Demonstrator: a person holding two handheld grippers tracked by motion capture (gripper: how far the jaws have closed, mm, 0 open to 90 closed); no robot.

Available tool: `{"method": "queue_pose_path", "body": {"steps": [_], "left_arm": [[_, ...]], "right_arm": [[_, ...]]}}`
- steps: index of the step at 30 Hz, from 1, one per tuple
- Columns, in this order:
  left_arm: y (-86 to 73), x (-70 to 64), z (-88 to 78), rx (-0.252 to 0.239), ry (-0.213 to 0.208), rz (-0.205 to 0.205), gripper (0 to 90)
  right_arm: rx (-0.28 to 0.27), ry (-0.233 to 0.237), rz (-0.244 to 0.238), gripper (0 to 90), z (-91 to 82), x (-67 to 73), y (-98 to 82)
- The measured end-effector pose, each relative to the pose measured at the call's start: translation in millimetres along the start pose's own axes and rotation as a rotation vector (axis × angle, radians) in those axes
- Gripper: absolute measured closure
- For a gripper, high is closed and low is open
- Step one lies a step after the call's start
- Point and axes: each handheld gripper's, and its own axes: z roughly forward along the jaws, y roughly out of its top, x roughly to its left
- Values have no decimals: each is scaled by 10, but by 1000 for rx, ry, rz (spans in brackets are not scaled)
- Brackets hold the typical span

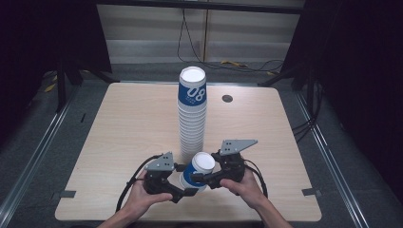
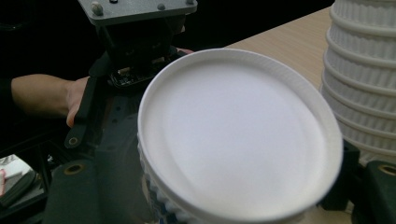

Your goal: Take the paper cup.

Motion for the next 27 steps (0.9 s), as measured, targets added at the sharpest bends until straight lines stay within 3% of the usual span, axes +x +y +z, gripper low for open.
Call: {"method": "queue_pose_path", "body": {"steps": [4,14,15,21,23,27], "left_arm": [[0,3,14,1,-6,-3,159],[8,-4,22,-50,-7,-22,148],[11,-8,22,-48,-10,-15,195],[31,-32,10,-13,10,31,229],[28,-32,19,8,21,36,232],[16,-12,18,28,24,25,233]], "right_arm": [[5,-5,-15,265,5,20,8],[14,12,-31,266,49,51,17],[12,13,-32,265,56,53,18],[14,17,-19,256,44,33,8],[15,15,-21,189,43,47,9],[14,8,-32,158,17,57,25]]}}
